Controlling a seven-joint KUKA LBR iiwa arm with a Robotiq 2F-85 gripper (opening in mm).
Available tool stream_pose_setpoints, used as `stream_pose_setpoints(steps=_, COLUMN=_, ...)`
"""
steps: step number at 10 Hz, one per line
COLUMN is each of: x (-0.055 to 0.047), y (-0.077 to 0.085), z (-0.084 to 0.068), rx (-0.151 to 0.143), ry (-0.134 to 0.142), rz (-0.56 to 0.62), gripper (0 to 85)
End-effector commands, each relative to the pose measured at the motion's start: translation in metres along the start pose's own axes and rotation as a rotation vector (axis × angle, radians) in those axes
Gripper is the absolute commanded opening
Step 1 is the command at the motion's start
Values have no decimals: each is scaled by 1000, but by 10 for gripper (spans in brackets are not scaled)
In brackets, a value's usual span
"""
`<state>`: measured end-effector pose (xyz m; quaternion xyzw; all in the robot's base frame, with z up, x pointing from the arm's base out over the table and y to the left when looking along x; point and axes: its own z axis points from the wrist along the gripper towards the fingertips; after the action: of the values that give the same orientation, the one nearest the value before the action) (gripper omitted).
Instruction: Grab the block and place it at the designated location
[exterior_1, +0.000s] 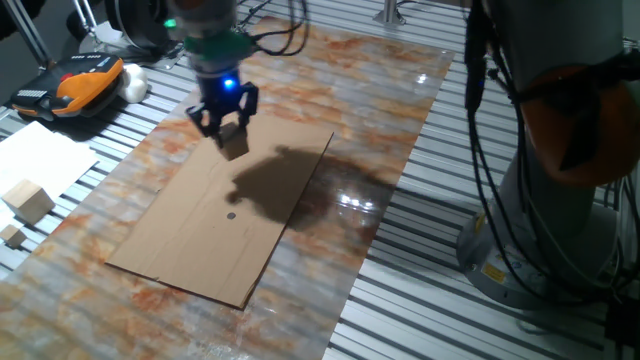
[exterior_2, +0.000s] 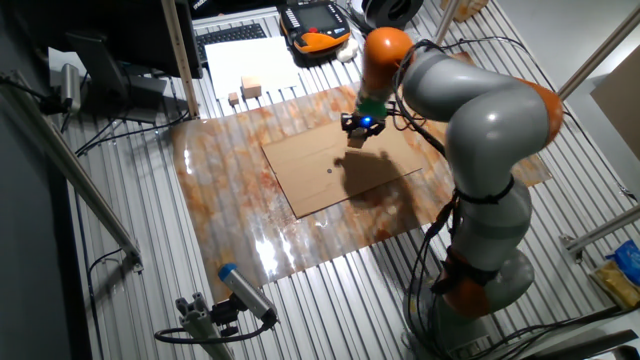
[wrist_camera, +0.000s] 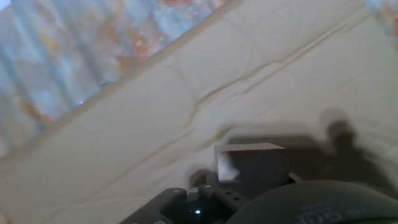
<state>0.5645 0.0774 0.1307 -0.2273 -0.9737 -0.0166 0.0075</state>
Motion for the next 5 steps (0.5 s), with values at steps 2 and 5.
stream_pose_setpoints(steps=2, x=23, y=45, z=20, rx=-29, ry=14, rz=22, gripper=0)
stream_pose_setpoints(steps=5, x=40, y=72, z=39, rx=-49, ry=20, rz=61, gripper=0)
